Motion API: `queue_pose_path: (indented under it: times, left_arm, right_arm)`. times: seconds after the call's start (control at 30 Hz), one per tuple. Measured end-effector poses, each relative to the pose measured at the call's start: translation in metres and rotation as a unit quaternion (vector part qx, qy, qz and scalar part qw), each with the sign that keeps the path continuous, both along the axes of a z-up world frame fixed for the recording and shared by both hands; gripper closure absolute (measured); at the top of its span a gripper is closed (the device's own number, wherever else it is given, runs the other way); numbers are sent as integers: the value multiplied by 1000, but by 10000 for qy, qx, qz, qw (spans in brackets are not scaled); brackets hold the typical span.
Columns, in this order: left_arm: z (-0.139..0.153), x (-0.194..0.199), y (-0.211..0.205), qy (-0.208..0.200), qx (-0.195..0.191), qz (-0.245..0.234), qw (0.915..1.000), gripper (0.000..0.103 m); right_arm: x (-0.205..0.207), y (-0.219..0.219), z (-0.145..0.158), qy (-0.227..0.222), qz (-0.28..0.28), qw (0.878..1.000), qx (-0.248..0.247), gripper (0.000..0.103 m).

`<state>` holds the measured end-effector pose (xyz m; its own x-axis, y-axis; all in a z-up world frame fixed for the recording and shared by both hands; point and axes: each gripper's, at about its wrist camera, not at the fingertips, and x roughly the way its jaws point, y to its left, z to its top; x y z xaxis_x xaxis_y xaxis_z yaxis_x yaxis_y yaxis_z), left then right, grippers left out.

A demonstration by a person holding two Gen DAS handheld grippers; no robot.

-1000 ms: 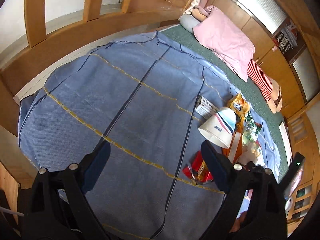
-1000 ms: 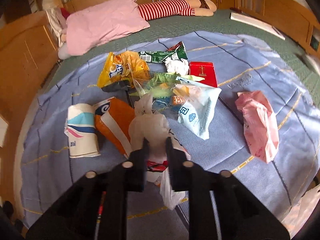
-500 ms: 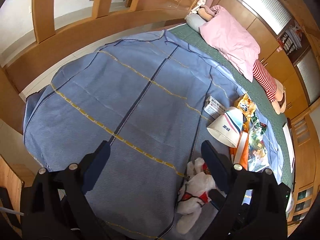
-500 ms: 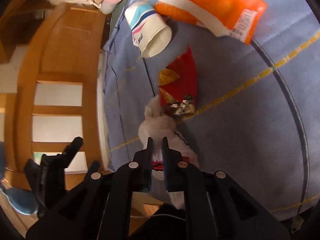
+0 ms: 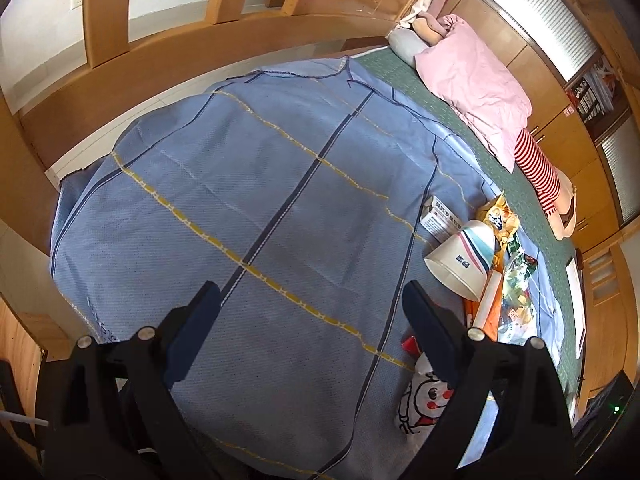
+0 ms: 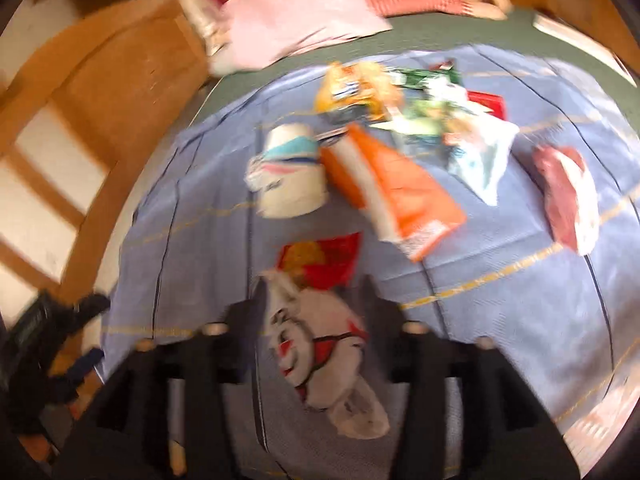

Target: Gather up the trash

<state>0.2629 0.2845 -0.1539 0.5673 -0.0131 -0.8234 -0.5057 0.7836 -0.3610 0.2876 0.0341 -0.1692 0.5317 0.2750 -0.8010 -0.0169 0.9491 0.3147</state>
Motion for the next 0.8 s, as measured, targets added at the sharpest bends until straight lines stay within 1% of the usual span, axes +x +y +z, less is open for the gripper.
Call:
queue_pose_path:
  times: [0.03, 0.1, 0.17, 0.2, 0.23, 0.3, 0.37, 0.4, 0.43, 0.5, 0.6, 0.7, 0.73, 0.77, 0.8]
  left_arm:
    - [-1, 0, 1, 13, -25, 26, 10000, 11]
    - [-1, -1, 3, 28, -64, 56, 10000, 11]
    - [-3, -1, 4, 47, -104, 77, 9999, 10]
    - [-3, -2, 5, 46, -114, 91, 9999, 10]
    - [-3, -3, 5, 44, -123, 109, 9999, 10]
    - [-2, -5, 8, 12, -144, 196, 9997, 10]
    - [-1, -9, 12, -55, -177, 337, 9993, 10]
    - [-1, -10, 15, -64, -179, 401, 9990, 10]
    - [-1, -10, 16, -51, -180, 429, 9989, 10]
    - [-5, -9, 17, 28, -223, 419, 9989, 10]
    - [-10, -8, 17, 131, -310, 367, 9988, 10]
    - [-12, -7, 16, 163, -343, 334, 9987, 10]
    - [-13, -7, 15, 169, -354, 321, 9987, 10]
    - [-13, -6, 14, 181, -382, 291, 9987, 10]
    - [-15, -6, 13, 196, -401, 276, 9986, 10]
  right_arm:
    - [4, 7, -4, 138, 138, 9997, -171, 34]
    - [9, 20, -21, 572, 397, 9962, -515, 32]
    - [14, 29, -36, 958, 680, 9919, -491, 33]
    - [14, 32, -40, 1042, 740, 9908, -436, 54]
    - [15, 33, -44, 1129, 811, 9900, -254, 74]
    - [16, 33, -47, 1202, 986, 9862, 570, 76]
    - [17, 39, -46, 1253, 1200, 9790, 1071, 76]
    - [17, 46, -46, 1289, 1348, 9751, 1202, 72]
    - [18, 52, -47, 1355, 1477, 9718, 1243, 54]
    - [22, 54, -49, 1467, 1483, 9712, 1150, 33]
    - [25, 36, -41, 1260, 1158, 9781, 1187, 33]
    - [26, 5, -28, 741, 485, 9883, 1240, 33]
    - [28, -1, -23, 568, 318, 9919, 1086, 33]
    - [32, -1, -20, 471, 274, 9948, 865, 33]
    - [38, 1, -20, 464, 294, 9967, 590, 34]
